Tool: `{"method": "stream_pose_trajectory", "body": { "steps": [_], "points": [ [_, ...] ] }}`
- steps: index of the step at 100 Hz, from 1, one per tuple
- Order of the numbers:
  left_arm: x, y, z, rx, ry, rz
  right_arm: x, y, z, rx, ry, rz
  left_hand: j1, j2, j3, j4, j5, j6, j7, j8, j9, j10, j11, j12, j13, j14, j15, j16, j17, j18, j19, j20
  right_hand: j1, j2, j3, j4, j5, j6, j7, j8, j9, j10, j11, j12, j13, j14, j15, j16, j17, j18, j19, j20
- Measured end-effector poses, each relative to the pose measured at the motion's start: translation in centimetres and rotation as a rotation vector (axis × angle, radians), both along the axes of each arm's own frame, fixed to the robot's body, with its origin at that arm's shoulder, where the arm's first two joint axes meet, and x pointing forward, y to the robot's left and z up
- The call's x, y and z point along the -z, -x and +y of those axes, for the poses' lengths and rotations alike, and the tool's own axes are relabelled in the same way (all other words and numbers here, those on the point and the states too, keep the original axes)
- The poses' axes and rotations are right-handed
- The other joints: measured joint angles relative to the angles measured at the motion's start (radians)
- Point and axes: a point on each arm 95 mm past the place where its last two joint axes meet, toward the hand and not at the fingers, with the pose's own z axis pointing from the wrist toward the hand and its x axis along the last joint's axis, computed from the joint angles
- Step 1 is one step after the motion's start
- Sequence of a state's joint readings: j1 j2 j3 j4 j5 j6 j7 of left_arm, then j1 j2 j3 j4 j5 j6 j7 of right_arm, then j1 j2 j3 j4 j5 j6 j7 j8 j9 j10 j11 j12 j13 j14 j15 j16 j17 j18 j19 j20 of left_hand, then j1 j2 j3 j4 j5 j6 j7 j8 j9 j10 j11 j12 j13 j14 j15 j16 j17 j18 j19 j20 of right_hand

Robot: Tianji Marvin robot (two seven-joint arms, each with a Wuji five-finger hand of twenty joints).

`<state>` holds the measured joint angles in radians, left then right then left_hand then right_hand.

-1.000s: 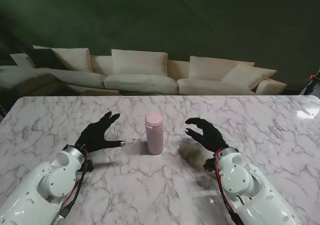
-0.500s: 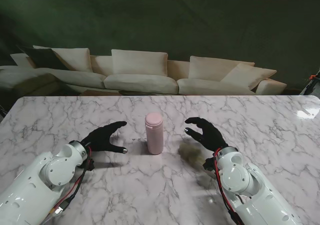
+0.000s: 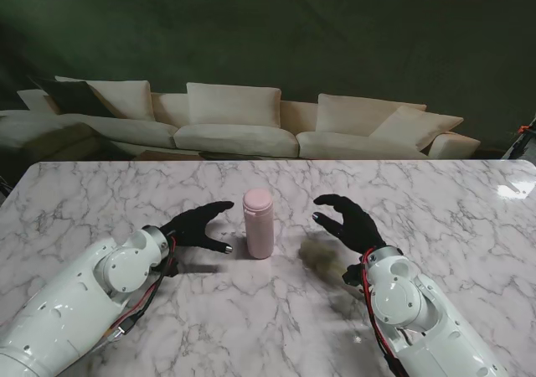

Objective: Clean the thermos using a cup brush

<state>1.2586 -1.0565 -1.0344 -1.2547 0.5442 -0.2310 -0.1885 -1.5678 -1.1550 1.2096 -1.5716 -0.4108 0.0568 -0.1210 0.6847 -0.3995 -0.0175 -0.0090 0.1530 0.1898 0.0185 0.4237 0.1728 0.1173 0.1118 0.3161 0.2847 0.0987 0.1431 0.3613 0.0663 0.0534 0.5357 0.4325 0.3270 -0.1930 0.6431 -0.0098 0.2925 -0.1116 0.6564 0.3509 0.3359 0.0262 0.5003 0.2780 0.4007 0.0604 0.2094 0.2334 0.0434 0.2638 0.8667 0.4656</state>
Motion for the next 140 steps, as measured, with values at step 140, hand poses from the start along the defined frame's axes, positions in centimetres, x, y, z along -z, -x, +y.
{"method": "stream_pose_trajectory", "body": {
  "steps": [140],
  "points": [
    [1.4, -2.9, -5.5, 0.062, 0.08, 0.072, 0.4, -0.1, 0.5, -0.013, 0.016, 0.005, -0.002, 0.004, -0.006, -0.002, 0.0, 0.0, -0.04, -0.31, -0.044, 0.013, -0.126, -0.248, -0.034, 0.005, -0.009, -0.039, -0.006, -0.001, -0.016, 0.012, 0.0, 0.0, 0.0, 0.0, 0.0, 0.0, 0.0, 0.0, 0.0, 0.0, 0.01, 0.002, 0.0, 0.0, 0.01, 0.0, 0.0, 0.0, 0.0, 0.0]
  ]
}}
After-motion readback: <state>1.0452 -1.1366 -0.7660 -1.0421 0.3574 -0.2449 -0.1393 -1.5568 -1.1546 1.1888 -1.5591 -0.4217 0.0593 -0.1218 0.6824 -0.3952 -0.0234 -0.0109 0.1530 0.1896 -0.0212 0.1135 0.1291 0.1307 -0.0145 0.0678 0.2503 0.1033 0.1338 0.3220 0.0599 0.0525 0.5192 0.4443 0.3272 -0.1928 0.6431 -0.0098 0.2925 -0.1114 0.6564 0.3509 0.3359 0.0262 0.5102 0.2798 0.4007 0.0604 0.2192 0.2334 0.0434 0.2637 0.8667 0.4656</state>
